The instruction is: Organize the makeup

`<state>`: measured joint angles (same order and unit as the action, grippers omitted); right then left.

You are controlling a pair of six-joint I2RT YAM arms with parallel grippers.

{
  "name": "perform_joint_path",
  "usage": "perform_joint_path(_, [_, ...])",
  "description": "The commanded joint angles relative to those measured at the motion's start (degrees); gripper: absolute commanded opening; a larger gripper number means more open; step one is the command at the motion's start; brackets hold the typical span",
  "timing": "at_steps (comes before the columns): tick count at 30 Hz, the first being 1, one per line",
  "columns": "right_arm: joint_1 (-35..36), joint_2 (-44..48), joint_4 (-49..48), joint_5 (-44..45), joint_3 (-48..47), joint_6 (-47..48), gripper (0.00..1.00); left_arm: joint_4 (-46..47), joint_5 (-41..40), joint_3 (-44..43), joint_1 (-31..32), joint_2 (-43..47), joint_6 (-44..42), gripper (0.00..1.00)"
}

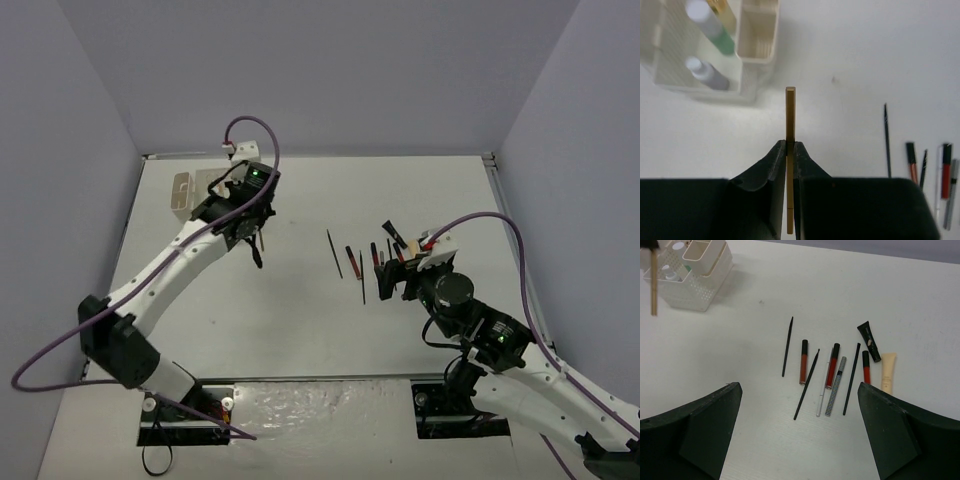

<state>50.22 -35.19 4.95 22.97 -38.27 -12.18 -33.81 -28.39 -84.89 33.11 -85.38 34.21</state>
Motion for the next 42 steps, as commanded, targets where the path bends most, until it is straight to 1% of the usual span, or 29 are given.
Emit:
perform_joint_path(1, [-0.12, 0.53, -4.96, -0.97, -0.07, 0.49, 0.98, 16.18, -6.35, 2.87, -7.34, 7.35, -14.78, 0.00])
perform_joint_path(3, [-0.12, 1.02, -6.46, -1.60, 0.14, 0.72, 0.98, 24.51, -5.05, 4.85, -11.36, 9.31, -19.53, 0.00])
perform_joint_path(6, [-0.12, 1.97, -7.16, -2.21, 0.55, 0.99, 0.98, 35.39, -3.29, 6.82, -16.12, 9.05, -24.02, 0.00])
perform_joint_path(8, [-0.12, 2.42, -7.53, -2.71, 0.76, 1.03, 0.98, 44.08, -1.30, 8.07, -19.17, 8.14, -24.41, 0.00])
perform_joint_path(10, [-0.12, 2.75, -7.95, -3.41, 1.01, 1.20, 0.98, 50.16, 4.13, 10.61, -23.71, 6.99, -23.75, 0.00])
perform_joint_path(12, [-0.12, 2.71, -8.16, -4.10, 1.10, 1.38, 0.98, 56.99, 7.75, 11.98, -27.92, 5.48, -22.17, 0.00])
perform_joint_path(14, [-0.12, 2.63, -8.42, -4.88, 1.18, 1.58, 0.98, 59.33, 10.39, 10.96, -30.37, 2.75, -21.65, 0.00])
perform_joint_path(18, [-0.12, 2.58, -8.82, -6.07, 1.42, 1.89, 0.98, 66.51, 14.92, 10.74, -32.78, -1.78, -22.96, 0.00])
perform_joint_path(24, [-0.04, 2.49, -8.90, -7.18, 1.54, 1.97, 0.98, 74.03, 18.25, 11.39, -35.87, -7.73, -25.55, 0.00])
perform_joint_path(30, [-0.03, 2.30, -8.90, -7.40, 1.28, 2.33, 0.98, 79.61, 18.68, 11.58, -37.43, -11.72, -28.14, 0.00])
perform_joint_path(36, [-0.03, 0.92, -8.91, -7.24, 1.45, 2.33, 0.98, 82.57, 20.04, 12.02, -38.21, -15.24, -28.24, 0.00])
perform_joint_path(42, [-0.03, 0.12, -8.99, -7.06, 1.54, 2.42, 0.98, 86.70, 21.00, 14.39, -39.00, -15.87, -25.08, 0.00])
